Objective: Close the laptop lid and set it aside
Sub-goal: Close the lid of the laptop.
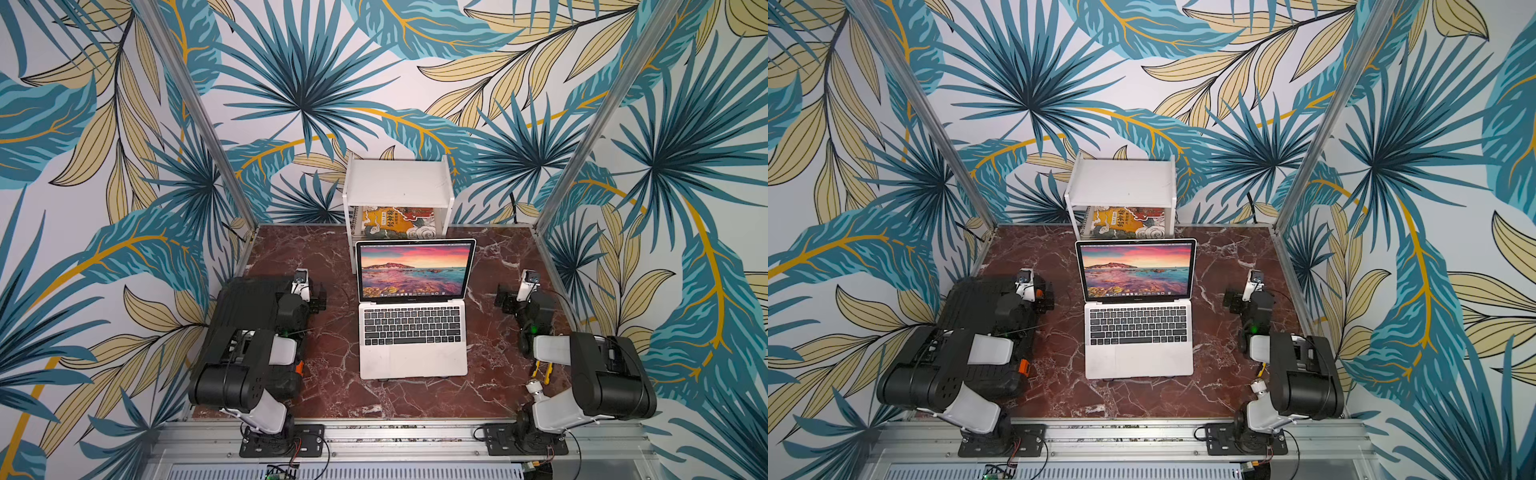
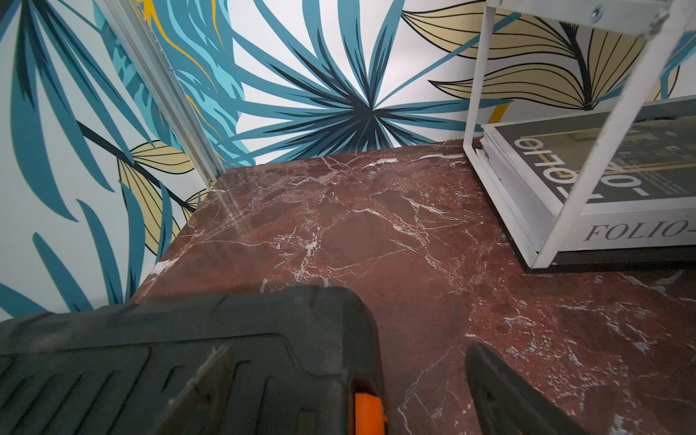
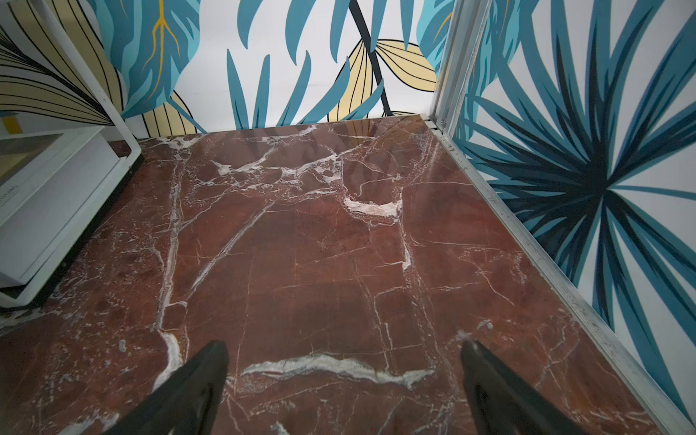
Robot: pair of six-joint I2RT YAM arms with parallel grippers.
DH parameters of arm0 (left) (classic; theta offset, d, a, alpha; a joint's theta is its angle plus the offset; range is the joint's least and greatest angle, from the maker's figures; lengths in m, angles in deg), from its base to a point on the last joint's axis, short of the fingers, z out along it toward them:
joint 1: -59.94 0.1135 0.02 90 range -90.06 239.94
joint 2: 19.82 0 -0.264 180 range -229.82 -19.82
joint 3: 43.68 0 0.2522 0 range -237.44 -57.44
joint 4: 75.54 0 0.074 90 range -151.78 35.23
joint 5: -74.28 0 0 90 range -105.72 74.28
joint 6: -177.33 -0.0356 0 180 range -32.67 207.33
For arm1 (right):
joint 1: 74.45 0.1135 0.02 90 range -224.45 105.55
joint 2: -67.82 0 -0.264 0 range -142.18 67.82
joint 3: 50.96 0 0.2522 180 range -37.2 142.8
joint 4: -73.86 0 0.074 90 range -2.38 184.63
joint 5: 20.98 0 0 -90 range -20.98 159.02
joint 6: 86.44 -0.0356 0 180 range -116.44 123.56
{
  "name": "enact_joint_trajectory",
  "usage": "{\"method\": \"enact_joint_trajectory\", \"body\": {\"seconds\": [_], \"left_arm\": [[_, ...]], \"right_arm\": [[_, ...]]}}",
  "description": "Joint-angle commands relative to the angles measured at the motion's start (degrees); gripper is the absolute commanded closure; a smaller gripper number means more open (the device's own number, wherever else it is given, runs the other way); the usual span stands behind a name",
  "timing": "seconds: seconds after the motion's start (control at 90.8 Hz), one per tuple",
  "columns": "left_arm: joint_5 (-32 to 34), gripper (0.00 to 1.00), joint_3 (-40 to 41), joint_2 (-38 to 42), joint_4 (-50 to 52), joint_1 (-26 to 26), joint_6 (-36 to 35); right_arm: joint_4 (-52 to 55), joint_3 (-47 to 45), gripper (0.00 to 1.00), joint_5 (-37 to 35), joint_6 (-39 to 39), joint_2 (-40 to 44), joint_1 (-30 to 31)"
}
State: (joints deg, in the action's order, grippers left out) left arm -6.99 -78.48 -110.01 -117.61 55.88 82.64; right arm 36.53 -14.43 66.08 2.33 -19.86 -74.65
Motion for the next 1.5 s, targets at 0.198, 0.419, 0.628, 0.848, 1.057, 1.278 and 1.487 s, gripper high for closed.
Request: {"method": "enact_joint_trajectory", "body": {"seconds": [0.198, 0.419, 0.628, 0.848, 1.057, 1.278, 1.487], "left_arm": [[-0.64, 0.0, -0.15, 0.46, -0.33, -0.15, -0.4], [-0.73, 0.0, -0.23, 0.49, 0.02, 0.45, 0.29], [-0.33, 0.0, 0.9, 4.69, 1.17, -0.41, -0.84], [-1.78, 0.0, -6.09, 26.74, 28.24, -1.49, 3.55], [-22.66, 0.05, -18.39, 30.51, 40.35, -1.91, 7.96], [-24.21, 0.2, -36.83, 31.7, 57.47, -10.41, 0.53], [-29.59, 0.38, -52.04, 27.64, 65.13, -14.14, -4.15]], "right_arm": [[-0.14, 0.09, 0.0, 0.31, 0.47, 0.44, 0.21], [-0.25, 0.11, 0.01, 0.39, 0.26, 0.35, 0.03], [0.57, 0.15, 0.01, -3.75, -1.06, 2.1, 0.2], [44.11, 18.07, 0.01, -13.66, -13.34, 12.82, -0.66], [62.38, 29.3, 0.25, 7.82, -19.7, 20.39, -0.85], [65.69, 27.04, 0.55, 18.89, -19.91, 33.87, -0.67], [64.43, 18.98, 0.76, 28.16, -21.44, 46.25, 0.19]]}}
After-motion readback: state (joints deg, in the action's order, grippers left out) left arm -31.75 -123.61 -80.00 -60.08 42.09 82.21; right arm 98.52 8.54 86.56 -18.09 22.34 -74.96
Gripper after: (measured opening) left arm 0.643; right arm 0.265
